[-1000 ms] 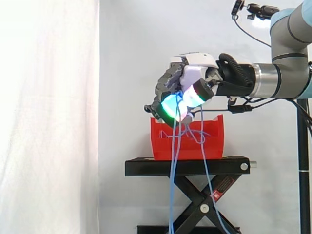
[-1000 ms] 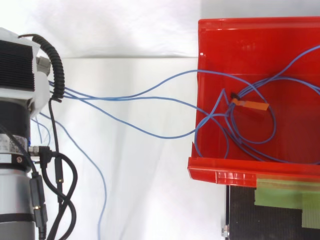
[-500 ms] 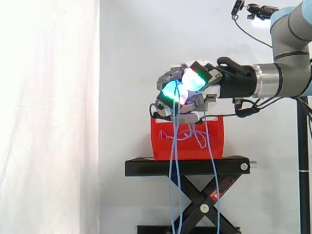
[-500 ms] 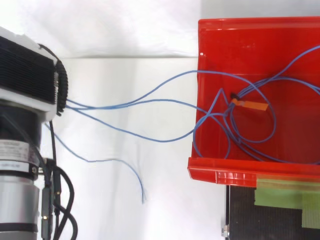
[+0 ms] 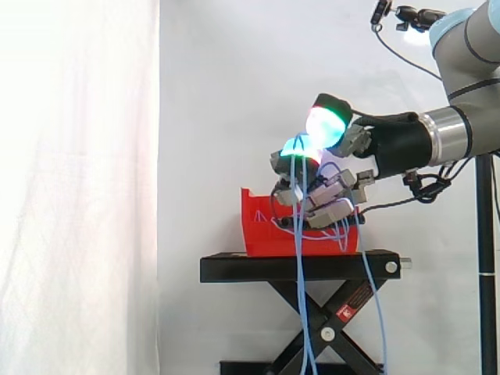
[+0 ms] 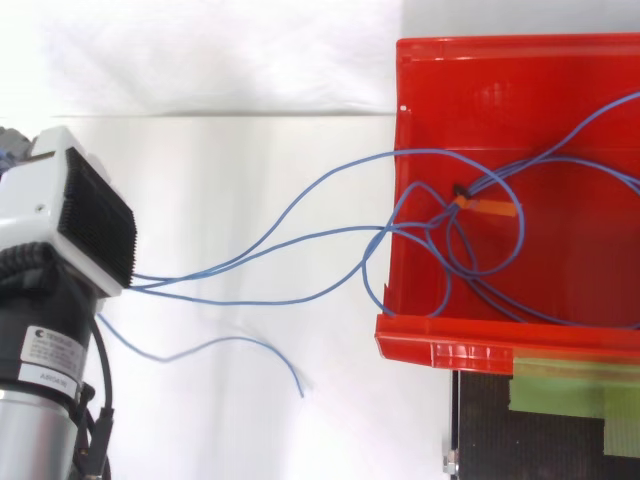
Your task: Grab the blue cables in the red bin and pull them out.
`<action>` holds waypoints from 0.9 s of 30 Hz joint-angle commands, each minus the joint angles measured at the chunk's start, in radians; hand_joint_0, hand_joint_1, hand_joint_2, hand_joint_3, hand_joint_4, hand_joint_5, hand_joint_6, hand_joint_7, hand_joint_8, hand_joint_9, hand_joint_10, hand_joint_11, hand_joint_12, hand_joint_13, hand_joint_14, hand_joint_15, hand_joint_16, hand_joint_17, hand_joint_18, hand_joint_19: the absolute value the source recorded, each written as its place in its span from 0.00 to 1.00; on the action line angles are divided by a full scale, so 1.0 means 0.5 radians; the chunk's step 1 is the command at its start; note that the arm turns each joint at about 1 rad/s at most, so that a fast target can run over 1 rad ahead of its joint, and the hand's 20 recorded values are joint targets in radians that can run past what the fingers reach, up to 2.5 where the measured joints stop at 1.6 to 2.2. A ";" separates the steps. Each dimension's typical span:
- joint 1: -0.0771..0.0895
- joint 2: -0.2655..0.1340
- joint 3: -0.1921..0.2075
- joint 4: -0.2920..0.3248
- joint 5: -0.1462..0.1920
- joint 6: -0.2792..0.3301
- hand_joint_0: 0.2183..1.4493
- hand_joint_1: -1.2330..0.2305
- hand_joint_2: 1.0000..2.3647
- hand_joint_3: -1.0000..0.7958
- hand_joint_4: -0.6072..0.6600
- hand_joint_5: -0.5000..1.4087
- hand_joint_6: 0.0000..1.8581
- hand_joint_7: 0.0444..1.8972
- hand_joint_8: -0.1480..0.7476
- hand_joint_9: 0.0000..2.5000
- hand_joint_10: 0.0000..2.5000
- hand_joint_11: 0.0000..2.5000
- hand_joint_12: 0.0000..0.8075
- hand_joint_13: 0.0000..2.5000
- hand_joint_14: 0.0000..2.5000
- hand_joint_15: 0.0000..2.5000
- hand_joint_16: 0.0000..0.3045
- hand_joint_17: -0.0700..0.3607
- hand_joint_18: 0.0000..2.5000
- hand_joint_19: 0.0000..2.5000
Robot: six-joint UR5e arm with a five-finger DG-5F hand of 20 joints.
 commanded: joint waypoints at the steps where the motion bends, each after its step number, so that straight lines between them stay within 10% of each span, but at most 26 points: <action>1: 0.002 -0.001 0.000 -0.002 -0.007 0.176 0.47 0.29 0.00 0.00 0.48 0.74 0.16 0.40 0.46 0.37 0.01 0.33 0.37 0.41 0.76 0.48 0.14 0.39 0.42 0.51; 27: -0.020 -0.001 0.000 0.035 -0.102 -0.131 0.40 0.33 0.00 0.00 0.50 0.69 0.15 0.36 0.48 0.36 0.01 0.33 0.41 0.43 0.65 0.49 0.17 0.43 0.41 0.49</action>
